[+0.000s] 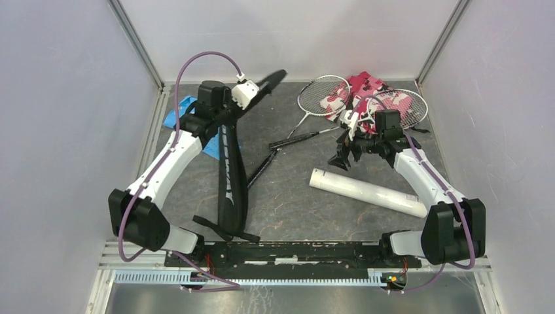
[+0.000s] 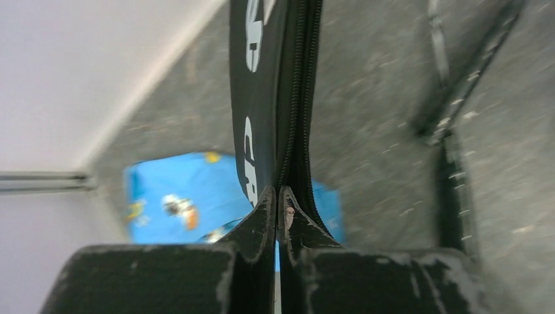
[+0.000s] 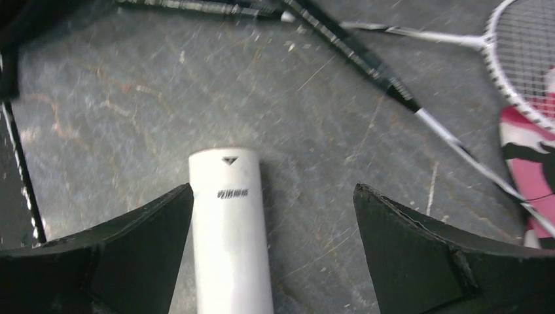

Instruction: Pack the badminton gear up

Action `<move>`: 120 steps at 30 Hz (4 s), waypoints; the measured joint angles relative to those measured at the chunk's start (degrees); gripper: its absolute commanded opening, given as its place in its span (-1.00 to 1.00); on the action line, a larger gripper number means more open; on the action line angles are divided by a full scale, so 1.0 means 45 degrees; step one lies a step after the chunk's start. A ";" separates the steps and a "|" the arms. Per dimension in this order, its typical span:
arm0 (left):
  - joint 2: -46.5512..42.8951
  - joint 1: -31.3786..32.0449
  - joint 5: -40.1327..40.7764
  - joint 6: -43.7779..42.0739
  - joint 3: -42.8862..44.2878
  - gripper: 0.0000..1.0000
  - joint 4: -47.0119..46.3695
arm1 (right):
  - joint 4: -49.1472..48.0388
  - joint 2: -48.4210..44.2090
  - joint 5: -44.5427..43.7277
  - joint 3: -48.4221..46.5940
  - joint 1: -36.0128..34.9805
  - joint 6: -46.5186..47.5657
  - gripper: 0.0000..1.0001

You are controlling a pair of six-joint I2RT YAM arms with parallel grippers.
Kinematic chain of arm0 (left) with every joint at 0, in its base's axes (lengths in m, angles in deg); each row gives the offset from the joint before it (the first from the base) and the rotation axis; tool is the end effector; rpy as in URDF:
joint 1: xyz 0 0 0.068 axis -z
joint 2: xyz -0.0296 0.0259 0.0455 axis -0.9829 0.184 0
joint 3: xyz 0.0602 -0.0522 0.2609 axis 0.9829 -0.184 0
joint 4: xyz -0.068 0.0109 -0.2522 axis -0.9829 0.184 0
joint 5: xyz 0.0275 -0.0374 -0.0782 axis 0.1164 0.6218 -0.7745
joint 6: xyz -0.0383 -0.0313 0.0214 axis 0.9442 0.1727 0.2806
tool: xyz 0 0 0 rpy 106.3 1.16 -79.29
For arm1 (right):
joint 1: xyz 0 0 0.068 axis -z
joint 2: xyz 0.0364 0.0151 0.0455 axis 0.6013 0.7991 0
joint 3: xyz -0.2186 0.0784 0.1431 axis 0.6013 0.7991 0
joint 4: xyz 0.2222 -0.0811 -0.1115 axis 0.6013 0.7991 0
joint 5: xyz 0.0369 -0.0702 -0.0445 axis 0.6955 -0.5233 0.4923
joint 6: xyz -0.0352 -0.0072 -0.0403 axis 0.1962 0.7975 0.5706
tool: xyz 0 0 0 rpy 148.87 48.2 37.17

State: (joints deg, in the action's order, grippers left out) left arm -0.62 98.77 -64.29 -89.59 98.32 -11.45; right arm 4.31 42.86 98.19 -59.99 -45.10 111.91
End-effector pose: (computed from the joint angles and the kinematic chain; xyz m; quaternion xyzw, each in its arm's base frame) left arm 0.3026 -0.1068 0.3560 0.3960 0.7720 0.0612 0.4934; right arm 0.2628 0.0649 0.2574 -0.4446 0.7377 0.3048 0.4065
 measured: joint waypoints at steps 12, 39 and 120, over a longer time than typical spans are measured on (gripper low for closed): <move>0.2006 0.1044 -0.3672 0.5493 -0.1851 -0.96 -0.3007 | -0.3667 0.1525 -0.0311 -0.1107 -0.0112 -0.4109 0.96; 0.2793 0.2055 -0.2229 1.0321 -0.1292 -0.96 -0.4663 | -0.8053 0.4911 -0.1739 -0.2195 -0.1763 -1.1327 0.96; 0.3011 0.2443 -0.2696 1.1783 -0.2463 -0.96 -0.5780 | -0.8621 0.7630 -0.2365 -0.3390 -0.2608 -1.4911 0.06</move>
State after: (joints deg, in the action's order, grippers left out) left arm 12.93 109.77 -76.42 -36.57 87.24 -37.46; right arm -34.48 77.19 87.54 -75.25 -56.84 44.81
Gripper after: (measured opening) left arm 0.032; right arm 0.527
